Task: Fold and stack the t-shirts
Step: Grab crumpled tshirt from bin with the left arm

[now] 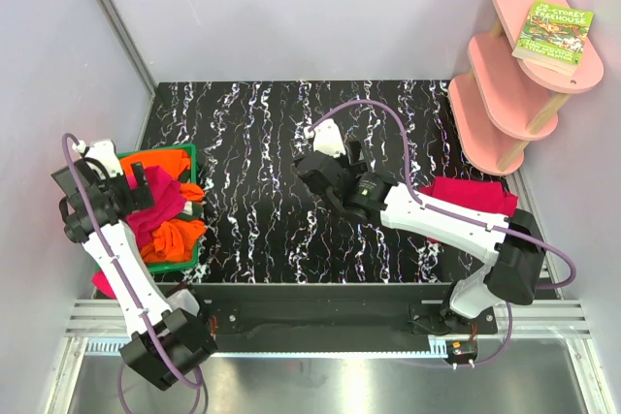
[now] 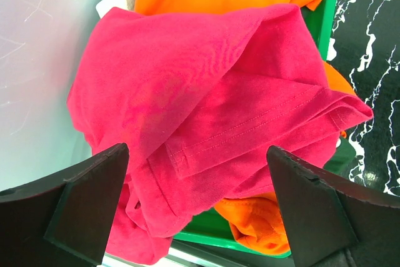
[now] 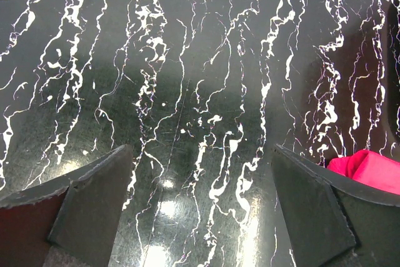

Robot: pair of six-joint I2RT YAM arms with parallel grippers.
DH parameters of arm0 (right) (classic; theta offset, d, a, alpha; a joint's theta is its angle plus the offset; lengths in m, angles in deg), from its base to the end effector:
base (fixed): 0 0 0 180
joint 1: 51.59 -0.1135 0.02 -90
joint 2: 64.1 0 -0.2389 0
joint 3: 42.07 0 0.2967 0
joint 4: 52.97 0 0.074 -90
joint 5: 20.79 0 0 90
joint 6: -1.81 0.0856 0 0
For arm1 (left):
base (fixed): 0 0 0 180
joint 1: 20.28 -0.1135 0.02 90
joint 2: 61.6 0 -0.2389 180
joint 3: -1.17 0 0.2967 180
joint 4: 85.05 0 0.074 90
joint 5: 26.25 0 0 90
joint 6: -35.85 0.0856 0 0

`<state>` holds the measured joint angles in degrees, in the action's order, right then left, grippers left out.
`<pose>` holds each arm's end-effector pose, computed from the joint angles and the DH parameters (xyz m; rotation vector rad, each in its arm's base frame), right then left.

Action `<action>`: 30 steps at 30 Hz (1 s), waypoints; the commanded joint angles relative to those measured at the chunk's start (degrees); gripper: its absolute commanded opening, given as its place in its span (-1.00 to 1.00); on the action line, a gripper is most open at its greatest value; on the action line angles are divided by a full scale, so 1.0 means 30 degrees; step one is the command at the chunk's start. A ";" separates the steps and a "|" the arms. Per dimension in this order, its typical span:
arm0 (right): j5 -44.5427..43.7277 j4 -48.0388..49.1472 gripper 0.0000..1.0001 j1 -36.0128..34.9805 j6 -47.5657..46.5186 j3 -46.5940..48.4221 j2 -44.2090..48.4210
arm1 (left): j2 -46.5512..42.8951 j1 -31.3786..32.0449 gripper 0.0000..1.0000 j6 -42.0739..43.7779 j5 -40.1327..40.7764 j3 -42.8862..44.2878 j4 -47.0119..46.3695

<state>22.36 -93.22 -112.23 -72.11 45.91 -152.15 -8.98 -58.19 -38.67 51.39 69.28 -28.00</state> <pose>0.2553 0.3264 0.2661 -0.3854 1.9939 -0.1044 0.2312 0.1569 0.2780 -0.3352 2.2627 0.2407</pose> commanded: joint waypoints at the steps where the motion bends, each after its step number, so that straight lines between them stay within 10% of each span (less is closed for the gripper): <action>1: -0.0465 0.0239 0.99 -0.0118 -0.0232 0.0841 -0.0005 | 0.0096 0.0040 0.98 -0.0298 -0.0333 0.0110 -0.0714; 30: 0.0705 0.0092 0.99 0.2021 0.0735 -0.0008 0.1548 | 0.3404 0.0039 0.98 -0.1908 0.1863 0.1369 -0.1740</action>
<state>23.95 -93.28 -106.00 -68.97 45.41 -148.28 -1.99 -58.17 -44.11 54.28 70.22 -30.43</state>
